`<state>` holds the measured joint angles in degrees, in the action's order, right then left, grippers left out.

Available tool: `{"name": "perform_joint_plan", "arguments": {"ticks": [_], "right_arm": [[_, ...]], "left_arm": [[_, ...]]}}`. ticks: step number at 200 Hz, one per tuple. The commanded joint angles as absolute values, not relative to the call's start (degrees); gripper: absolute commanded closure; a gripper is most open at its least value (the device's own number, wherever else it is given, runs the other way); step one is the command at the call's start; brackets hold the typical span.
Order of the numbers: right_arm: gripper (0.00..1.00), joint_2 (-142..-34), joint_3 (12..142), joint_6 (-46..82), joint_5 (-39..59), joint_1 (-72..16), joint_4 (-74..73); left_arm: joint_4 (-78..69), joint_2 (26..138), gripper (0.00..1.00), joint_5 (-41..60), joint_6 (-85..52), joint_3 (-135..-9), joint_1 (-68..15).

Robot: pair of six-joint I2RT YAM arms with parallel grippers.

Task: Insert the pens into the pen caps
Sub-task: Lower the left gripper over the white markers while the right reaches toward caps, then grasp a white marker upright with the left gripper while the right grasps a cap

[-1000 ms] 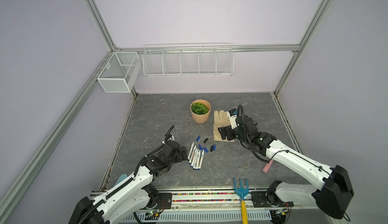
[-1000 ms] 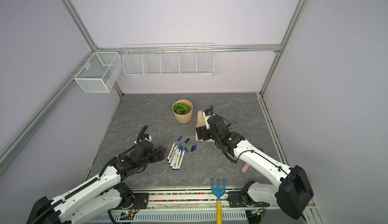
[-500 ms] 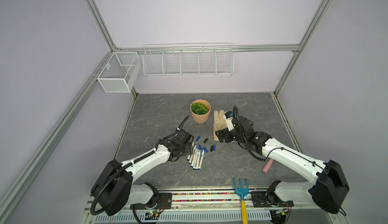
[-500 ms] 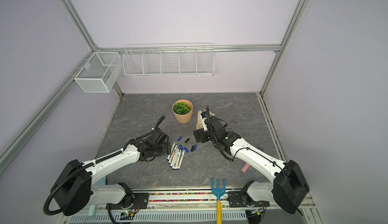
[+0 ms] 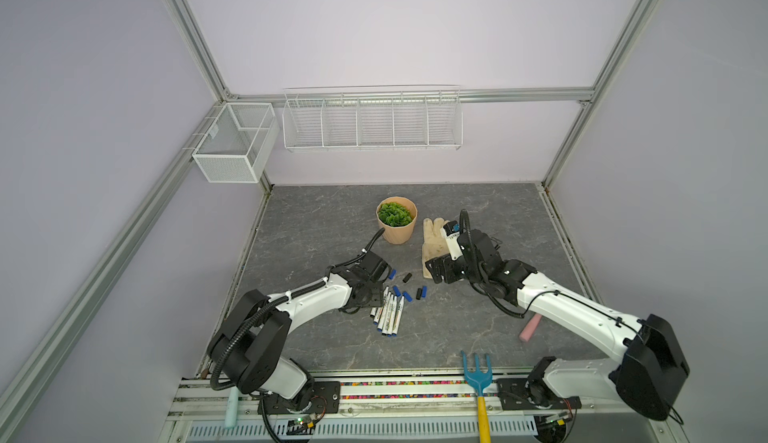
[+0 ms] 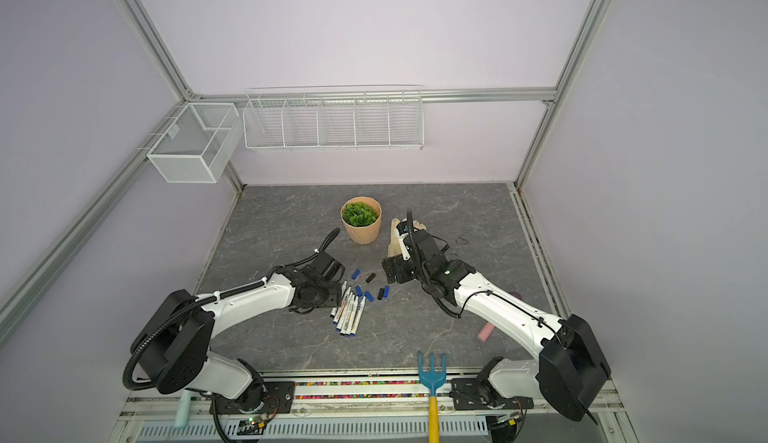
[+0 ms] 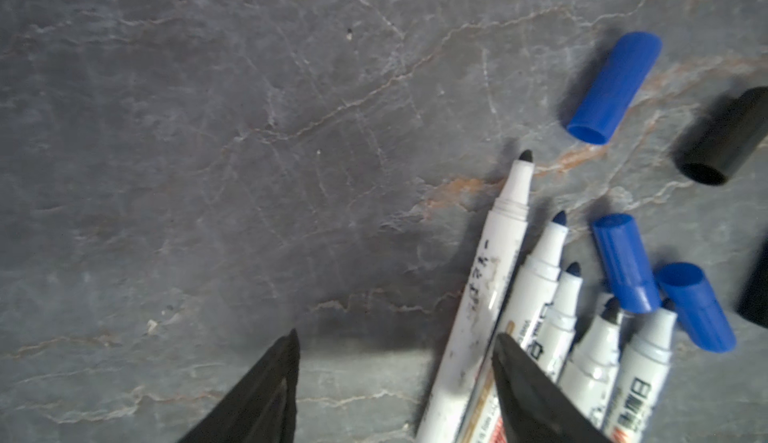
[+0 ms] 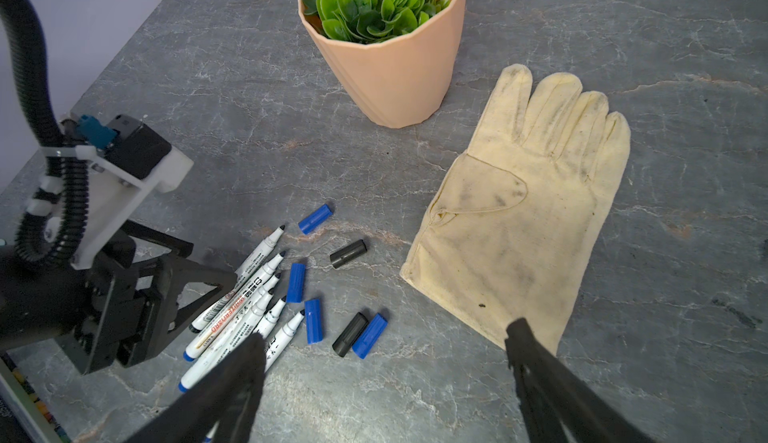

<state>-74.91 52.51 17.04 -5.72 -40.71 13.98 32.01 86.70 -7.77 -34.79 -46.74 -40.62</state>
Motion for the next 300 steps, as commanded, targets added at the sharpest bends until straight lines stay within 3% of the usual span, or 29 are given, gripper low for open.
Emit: {"name": "perform_joint_plan", "arguments": {"ticks": [1,47,143,189,210,242,300], "right_arm": [[0.07,-75.1,53.9,17.5,-5.1,-41.1,14.2],[0.07,-75.1,53.5,17.6,-5.2,-41.1,14.2],[0.07,-73.6,53.3,18.6,-7.7,-41.1,14.4],[0.07,-71.6,53.3,20.6,-6.1,-41.0,12.7],[0.08,-72.7,56.6,17.6,2.4,-41.4,15.3],[0.0,-73.7,57.9,17.3,14.1,-43.1,12.7],[0.13,-79.7,61.5,18.2,15.9,-46.1,13.4]], "left_arm": [[33.5,88.3,0.3,-7.5,-33.7,-48.3,-41.0],[35.3,90.1,0.4,-8.2,-33.7,-48.7,-41.1],[36.8,90.3,1.0,-7.6,-34.7,-45.6,-41.2],[27.7,79.0,1.0,-2.5,-31.6,-43.8,-42.5],[18.3,70.8,1.0,2.0,-30.6,-40.5,-44.1],[8.2,63.7,1.0,2.3,-31.6,-35.9,-47.0],[2.4,59.6,1.0,-6.3,-33.1,-34.4,-54.8]]}}
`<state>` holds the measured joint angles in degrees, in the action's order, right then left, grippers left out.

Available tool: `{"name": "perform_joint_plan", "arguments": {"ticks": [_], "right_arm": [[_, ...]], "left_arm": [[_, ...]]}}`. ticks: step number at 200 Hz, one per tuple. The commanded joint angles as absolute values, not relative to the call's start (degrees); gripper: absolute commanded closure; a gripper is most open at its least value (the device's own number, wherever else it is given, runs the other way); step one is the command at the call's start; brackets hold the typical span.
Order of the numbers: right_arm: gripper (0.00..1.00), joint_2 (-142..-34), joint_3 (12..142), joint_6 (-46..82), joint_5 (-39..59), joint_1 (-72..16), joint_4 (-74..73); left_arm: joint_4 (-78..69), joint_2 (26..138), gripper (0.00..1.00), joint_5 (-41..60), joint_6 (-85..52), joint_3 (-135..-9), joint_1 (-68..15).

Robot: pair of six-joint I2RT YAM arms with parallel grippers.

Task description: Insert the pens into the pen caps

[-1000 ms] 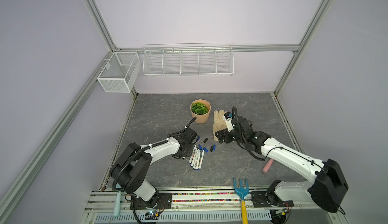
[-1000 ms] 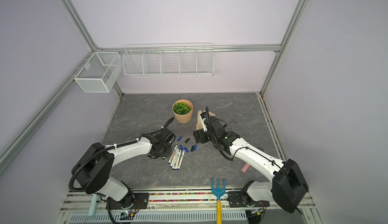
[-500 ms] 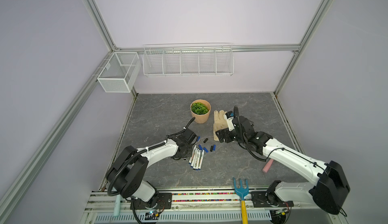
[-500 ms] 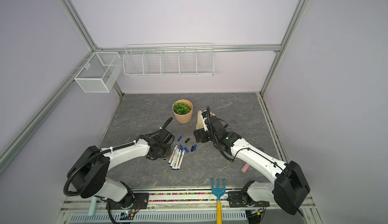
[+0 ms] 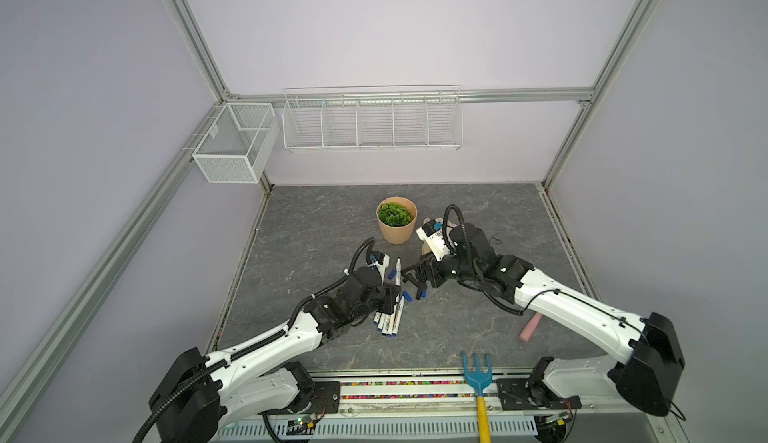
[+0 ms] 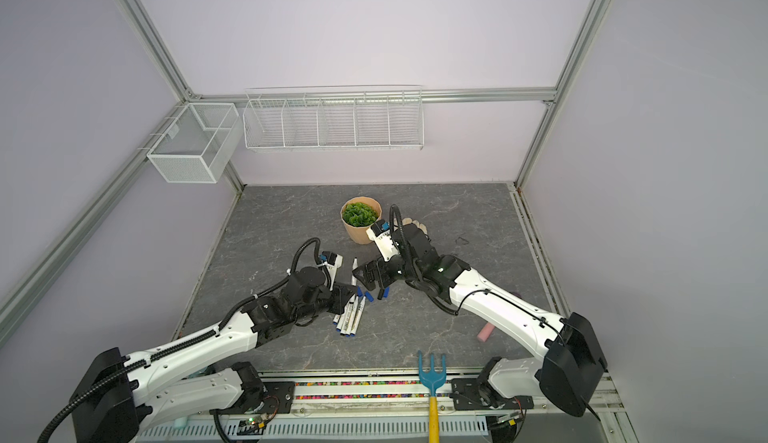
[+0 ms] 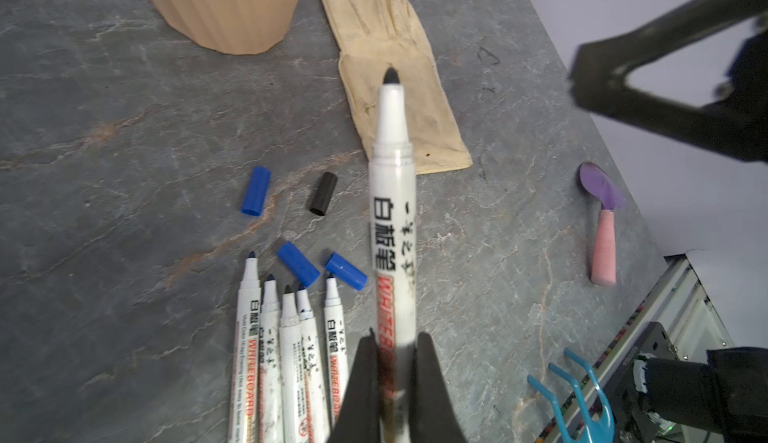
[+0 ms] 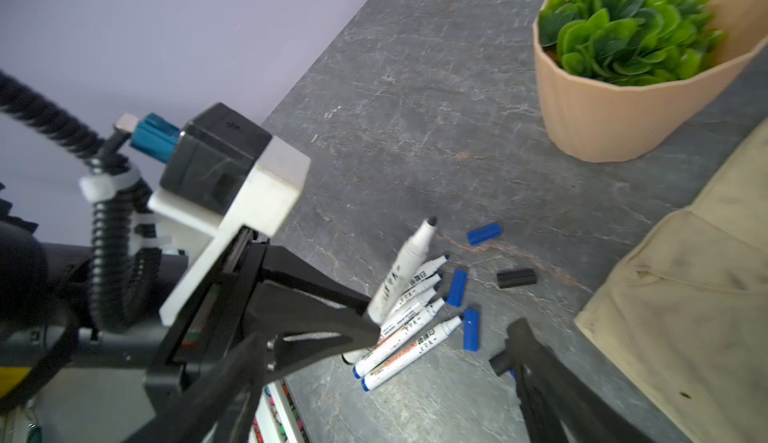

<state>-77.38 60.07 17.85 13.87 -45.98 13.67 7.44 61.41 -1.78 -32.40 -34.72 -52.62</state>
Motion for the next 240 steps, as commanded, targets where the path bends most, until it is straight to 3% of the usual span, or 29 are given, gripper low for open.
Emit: {"name": "perform_joint_plan", "arguments": {"ticks": [1,39,65,133,171,184,199,240], "right_arm": [[0.13,-79.9,61.5,18.3,15.9,-46.1,13.3],[0.34,-82.1,61.3,20.1,14.6,-46.1,11.5],[0.54,-82.3,60.8,20.5,14.3,-46.0,9.6],[0.85,-82.4,60.0,21.4,18.8,-44.8,8.9],[0.93,-81.9,59.4,22.5,21.5,-43.6,7.7],[0.93,-81.6,58.9,23.3,22.7,-42.9,6.9],[0.93,-81.1,58.6,23.9,23.7,-42.4,6.2],[0.93,-80.7,58.2,24.7,25.3,-41.5,5.2]], "left_arm": [[2.3,59.5,1.0,-6.4,-33.2,-34.4,-54.9],[0.5,60.3,1.0,-7.9,-33.7,-34.7,-57.0],[0.5,62.4,1.0,-7.7,-33.6,-35.5,-58.3],[-4.3,63.2,1.0,-7.8,-35.3,-34.2,-58.9],[-2.6,62.5,1.0,-8.9,-35.3,-34.5,-58.8],[-2.6,62.2,0.8,-9.0,-35.5,-34.3,-58.9],[-2.7,62.1,0.66,-9.2,-35.6,-34.0,-58.9],[-3.3,63.6,0.63,-8.8,-34.7,-34.7,-58.8]]}}
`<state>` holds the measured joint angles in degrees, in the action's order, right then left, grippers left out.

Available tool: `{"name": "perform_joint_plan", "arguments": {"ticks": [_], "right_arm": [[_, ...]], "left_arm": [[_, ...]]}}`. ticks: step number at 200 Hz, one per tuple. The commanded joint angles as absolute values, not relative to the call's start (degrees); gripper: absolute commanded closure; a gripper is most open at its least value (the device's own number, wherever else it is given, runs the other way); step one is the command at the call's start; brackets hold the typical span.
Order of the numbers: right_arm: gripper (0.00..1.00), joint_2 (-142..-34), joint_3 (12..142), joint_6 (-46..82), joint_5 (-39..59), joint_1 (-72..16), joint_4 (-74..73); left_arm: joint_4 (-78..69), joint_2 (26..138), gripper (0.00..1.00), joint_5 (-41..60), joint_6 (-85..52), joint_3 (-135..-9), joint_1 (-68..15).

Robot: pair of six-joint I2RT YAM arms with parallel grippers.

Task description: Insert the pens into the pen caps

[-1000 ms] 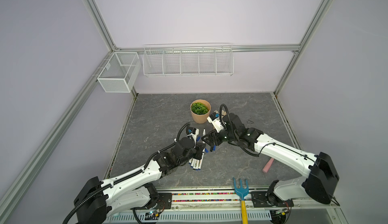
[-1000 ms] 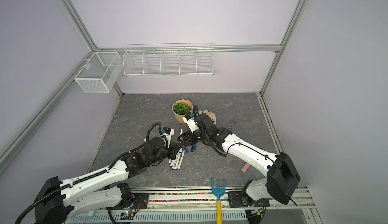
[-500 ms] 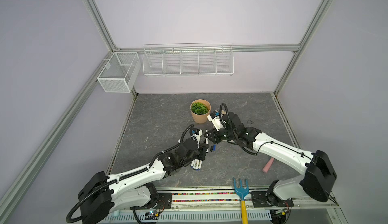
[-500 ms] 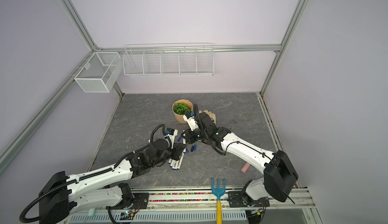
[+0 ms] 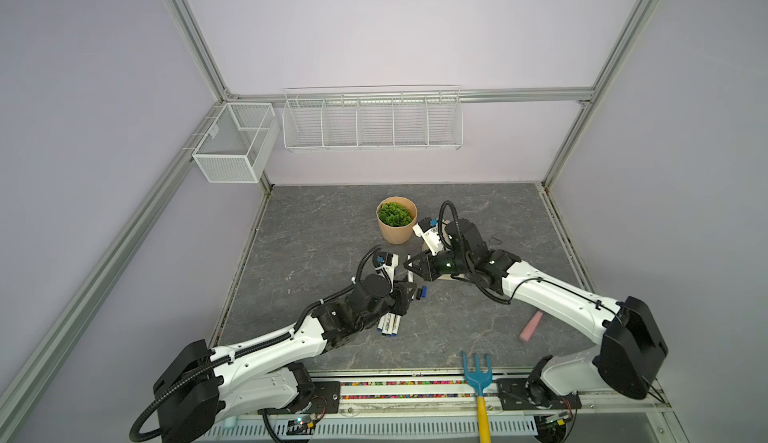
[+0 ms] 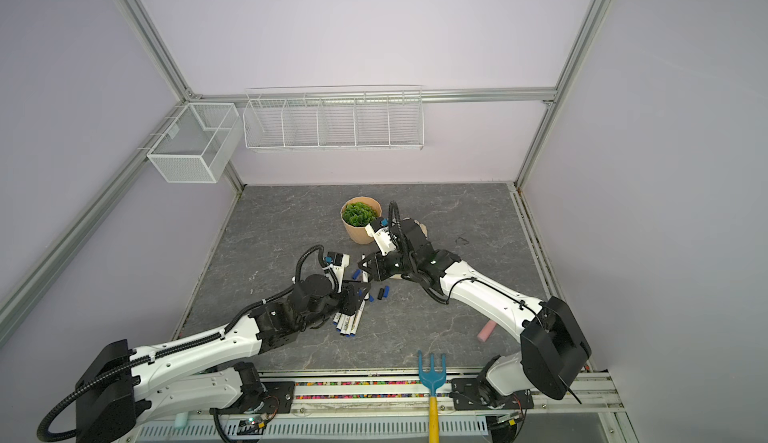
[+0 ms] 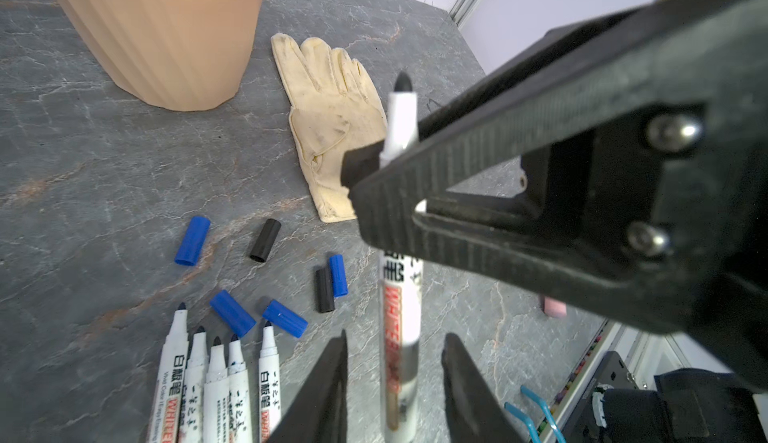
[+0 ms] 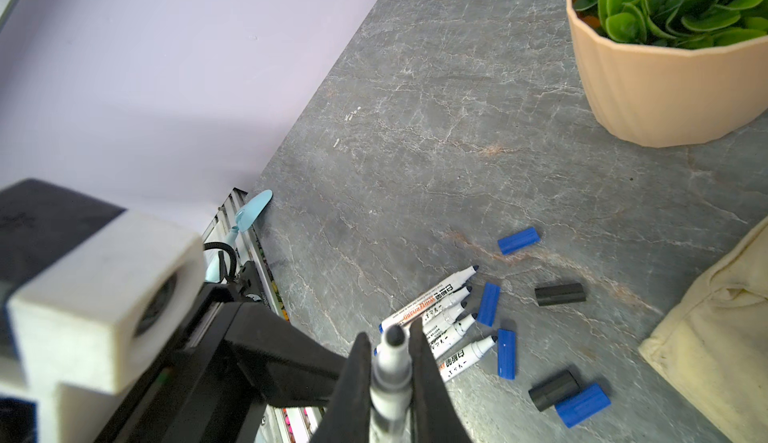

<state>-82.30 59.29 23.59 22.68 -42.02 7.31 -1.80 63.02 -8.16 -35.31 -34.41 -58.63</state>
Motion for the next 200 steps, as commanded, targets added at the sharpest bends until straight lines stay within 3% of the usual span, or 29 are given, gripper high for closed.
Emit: {"name": "perform_joint_plan", "arguments": {"ticks": [1,55,110,119,135,144,200], "right_arm": [[0.93,-80.7,58.1,24.6,25.3,-41.5,5.2],[0.93,-80.6,57.9,24.6,27.0,-41.2,4.6],[0.93,-80.6,57.1,25.4,26.3,-40.1,4.7],[0.86,-80.6,57.0,25.4,25.4,-40.0,5.3],[0.53,-80.8,56.8,24.6,21.9,-39.9,7.9],[0.44,-81.0,56.5,24.4,19.0,-40.0,9.9],[0.41,-89.9,64.6,23.3,9.0,-40.2,23.4]], "left_arm": [[-3.3,63.6,0.63,-8.8,-34.7,-34.7,-58.8],[-6.0,66.9,0.69,-9.1,-31.8,-36.8,-58.8],[-7.0,64.8,0.99,-10.0,-31.9,-36.3,-58.8],[-6.6,64.0,1.0,-11.2,-32.8,-35.9,-58.8],[-2.9,62.8,1.0,-15.2,-35.4,-35.9,-58.8],[0.0,62.4,1.0,-17.5,-37.2,-36.1,-58.7],[14.5,60.8,1.0,-27.7,-49.3,-35.2,-58.7]]}}
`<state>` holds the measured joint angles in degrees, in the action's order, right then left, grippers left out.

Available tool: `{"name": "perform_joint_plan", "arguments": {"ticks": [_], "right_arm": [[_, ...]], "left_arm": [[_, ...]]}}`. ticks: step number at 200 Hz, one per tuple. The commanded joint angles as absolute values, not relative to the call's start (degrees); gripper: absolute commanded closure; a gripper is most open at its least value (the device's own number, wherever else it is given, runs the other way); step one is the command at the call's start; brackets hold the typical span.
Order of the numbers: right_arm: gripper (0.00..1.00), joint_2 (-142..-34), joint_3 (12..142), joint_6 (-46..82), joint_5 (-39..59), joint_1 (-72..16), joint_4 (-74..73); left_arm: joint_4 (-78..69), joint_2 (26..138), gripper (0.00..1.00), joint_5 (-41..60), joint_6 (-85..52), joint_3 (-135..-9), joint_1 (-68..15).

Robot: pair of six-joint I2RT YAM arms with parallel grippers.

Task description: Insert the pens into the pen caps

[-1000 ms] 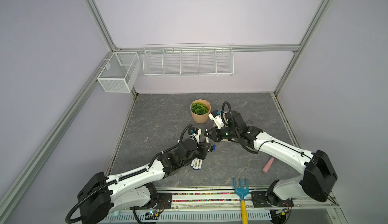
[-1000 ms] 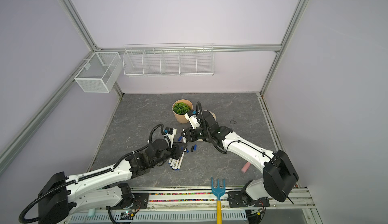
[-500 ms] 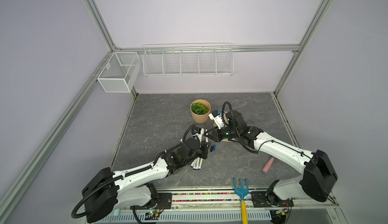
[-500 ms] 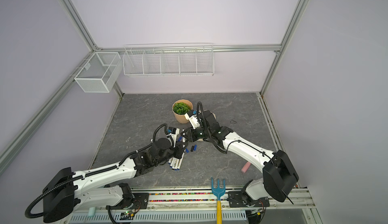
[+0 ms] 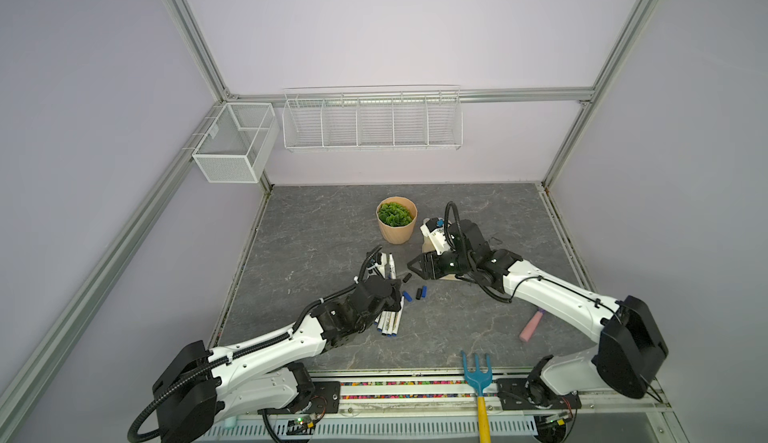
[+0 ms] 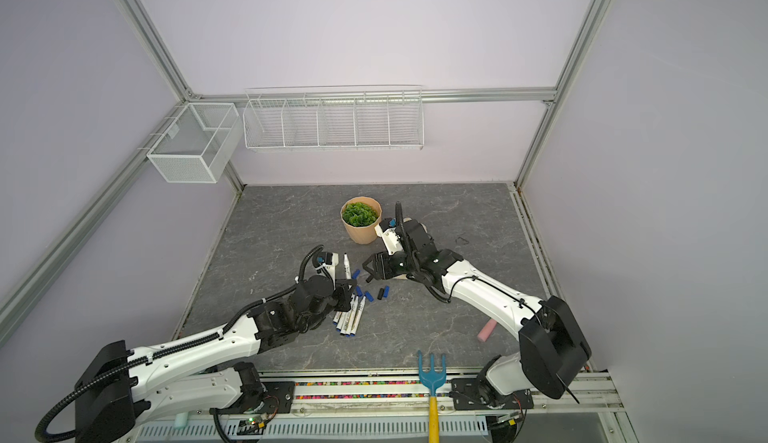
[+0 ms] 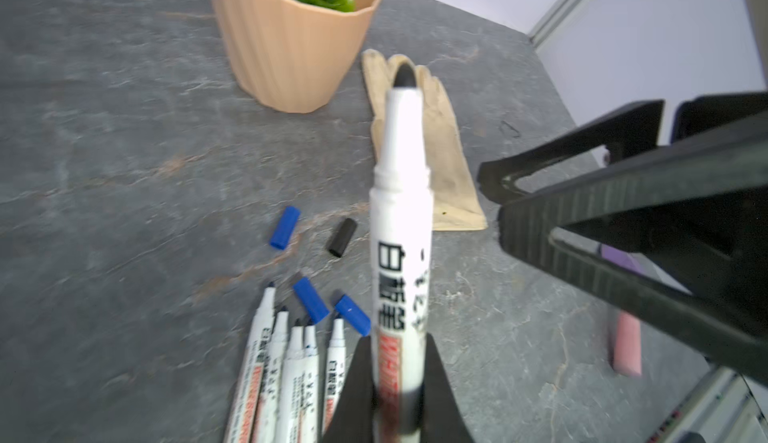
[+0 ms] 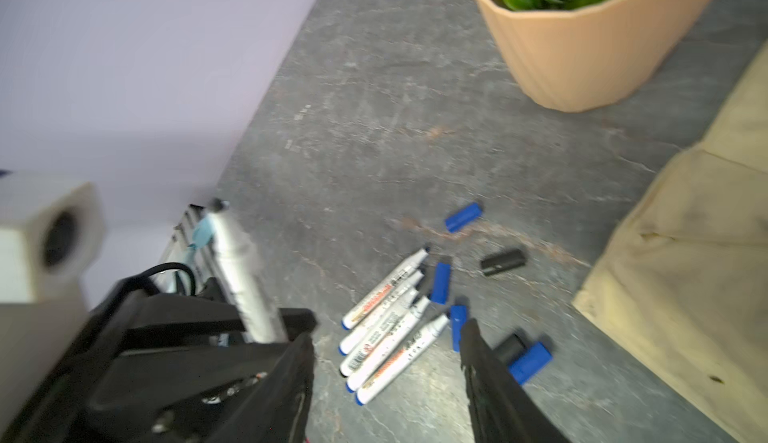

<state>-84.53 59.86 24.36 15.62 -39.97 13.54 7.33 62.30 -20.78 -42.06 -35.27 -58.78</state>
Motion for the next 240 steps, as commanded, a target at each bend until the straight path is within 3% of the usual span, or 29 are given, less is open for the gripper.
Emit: {"name": "perform_joint_plan", "arguments": {"ticks": [1,95,189,240], "right_arm": [[0.41,-90.3,65.0,23.3,8.8,-40.2,23.7],[0.42,-115.9,87.4,23.4,7.4,-42.6,44.1],[0.44,-122.8,92.2,26.0,8.6,-42.9,42.4],[0.51,-125.8,95.9,26.1,2.5,-44.4,44.1]], "left_arm": [[14.6,60.8,1.0,-27.7,-49.4,-35.2,-58.7],[16.8,51.8,1.0,-30.4,-50.3,-29.8,-58.5],[21.4,44.0,1.0,-31.9,-51.4,-27.1,-58.5],[21.8,43.5,1.0,-31.1,-52.0,-27.3,-58.5]]}}
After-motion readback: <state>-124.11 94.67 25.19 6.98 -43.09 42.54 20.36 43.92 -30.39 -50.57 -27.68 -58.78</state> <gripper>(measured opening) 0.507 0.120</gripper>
